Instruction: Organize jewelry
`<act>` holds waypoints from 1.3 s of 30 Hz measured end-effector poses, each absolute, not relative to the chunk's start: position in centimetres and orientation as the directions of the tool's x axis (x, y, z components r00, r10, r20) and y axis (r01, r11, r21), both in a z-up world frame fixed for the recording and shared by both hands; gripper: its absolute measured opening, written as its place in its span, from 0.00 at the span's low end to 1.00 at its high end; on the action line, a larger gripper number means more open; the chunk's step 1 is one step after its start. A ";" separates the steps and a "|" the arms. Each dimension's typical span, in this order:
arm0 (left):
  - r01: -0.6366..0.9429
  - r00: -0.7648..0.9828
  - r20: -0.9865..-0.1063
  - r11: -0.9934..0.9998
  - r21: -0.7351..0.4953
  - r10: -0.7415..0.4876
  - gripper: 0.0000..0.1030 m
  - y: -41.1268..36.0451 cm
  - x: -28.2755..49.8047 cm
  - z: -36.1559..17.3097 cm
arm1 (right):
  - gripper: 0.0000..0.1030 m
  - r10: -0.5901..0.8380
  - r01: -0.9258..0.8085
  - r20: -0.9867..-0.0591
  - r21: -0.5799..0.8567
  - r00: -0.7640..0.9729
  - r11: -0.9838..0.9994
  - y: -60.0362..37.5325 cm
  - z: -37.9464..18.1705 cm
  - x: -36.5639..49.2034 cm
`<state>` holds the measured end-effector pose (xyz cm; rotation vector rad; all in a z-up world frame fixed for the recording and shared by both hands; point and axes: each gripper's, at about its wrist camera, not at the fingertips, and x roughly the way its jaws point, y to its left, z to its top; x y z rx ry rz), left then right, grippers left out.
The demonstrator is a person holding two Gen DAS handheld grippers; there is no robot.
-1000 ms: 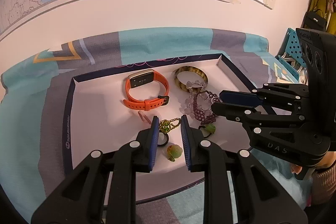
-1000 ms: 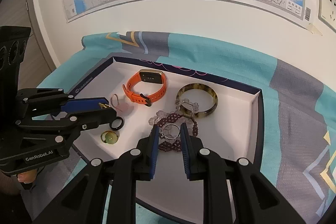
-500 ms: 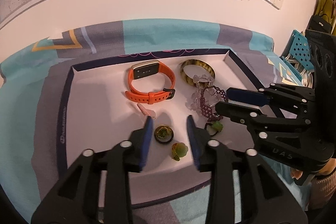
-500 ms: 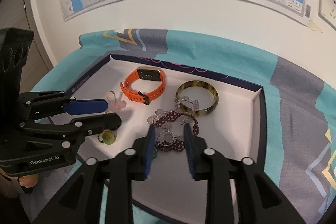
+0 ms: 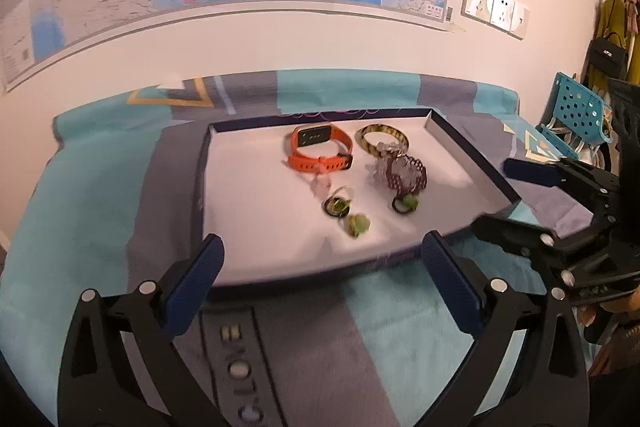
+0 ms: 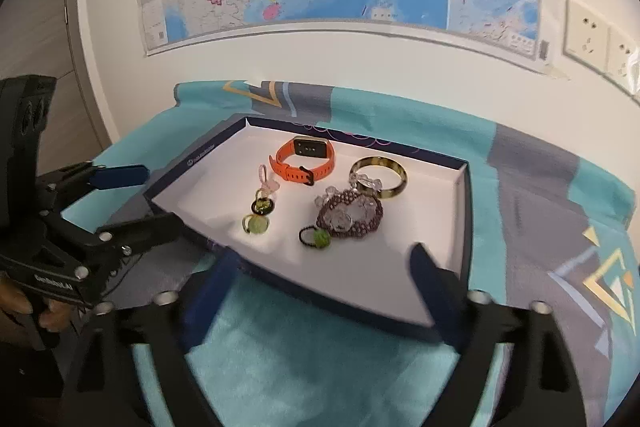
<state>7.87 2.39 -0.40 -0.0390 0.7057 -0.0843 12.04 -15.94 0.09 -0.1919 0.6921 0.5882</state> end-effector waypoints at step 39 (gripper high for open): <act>-0.082 0.741 -0.669 0.997 -0.008 0.056 0.95 1.8 3.4 -1.1 | 0.93 0.418 -0.506 -0.693 0.089 0.588 0.858 -16.6 -2.2 7.6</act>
